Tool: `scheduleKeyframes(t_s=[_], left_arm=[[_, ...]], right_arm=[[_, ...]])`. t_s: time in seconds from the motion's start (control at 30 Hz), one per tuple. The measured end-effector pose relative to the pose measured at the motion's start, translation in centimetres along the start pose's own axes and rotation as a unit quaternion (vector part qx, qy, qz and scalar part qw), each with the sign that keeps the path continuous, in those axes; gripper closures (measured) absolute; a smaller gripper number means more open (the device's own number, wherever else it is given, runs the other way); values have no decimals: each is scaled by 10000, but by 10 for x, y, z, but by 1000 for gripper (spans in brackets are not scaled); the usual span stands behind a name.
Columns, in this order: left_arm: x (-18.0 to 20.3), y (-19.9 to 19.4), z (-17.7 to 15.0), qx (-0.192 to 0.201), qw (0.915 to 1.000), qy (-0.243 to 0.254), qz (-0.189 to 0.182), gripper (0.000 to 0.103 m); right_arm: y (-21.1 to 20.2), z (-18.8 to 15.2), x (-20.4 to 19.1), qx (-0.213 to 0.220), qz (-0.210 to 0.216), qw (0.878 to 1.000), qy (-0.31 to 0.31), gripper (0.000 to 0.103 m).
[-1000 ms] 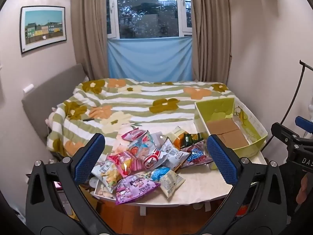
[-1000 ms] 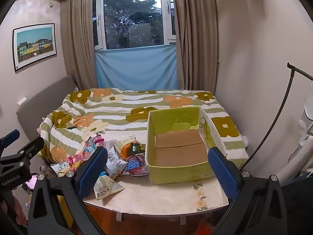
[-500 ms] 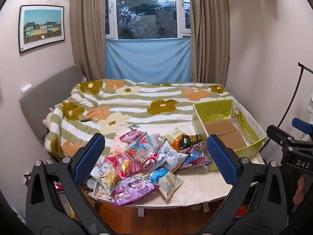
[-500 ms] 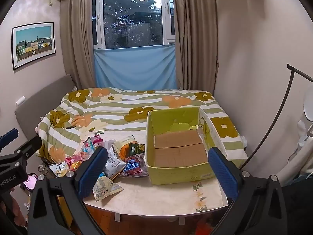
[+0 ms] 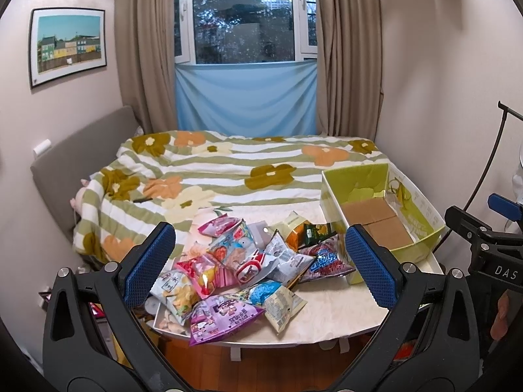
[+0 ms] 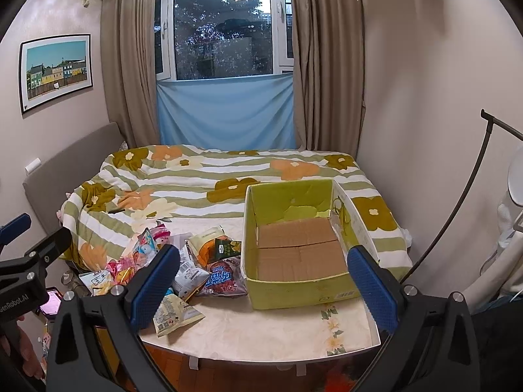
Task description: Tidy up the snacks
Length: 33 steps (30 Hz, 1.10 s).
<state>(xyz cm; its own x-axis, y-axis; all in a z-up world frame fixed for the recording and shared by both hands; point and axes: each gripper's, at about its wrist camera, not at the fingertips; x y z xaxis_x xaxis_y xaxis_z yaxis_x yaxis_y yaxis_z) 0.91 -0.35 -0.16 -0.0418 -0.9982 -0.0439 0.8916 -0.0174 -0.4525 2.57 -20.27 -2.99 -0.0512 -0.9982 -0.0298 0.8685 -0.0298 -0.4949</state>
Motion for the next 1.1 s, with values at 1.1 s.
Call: scheduleKeyframes(t_s=[1.1], left_arm=[[-2, -5, -2, 12, 10000, -8, -21, 1]], right_arm=[[4, -3, -1, -27, 7, 10000, 26, 1]])
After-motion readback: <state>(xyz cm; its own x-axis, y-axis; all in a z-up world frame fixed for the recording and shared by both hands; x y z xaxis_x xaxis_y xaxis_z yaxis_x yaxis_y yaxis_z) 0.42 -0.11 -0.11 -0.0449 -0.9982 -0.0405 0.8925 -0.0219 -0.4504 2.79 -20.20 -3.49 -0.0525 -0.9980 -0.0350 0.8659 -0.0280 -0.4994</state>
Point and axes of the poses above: each gripper's, at about its wrist camera, not at the fingertips, and y roughly the way its jaws point, x to its right, z to its top, and after that the axes turned 3 degrees about x, right-handed
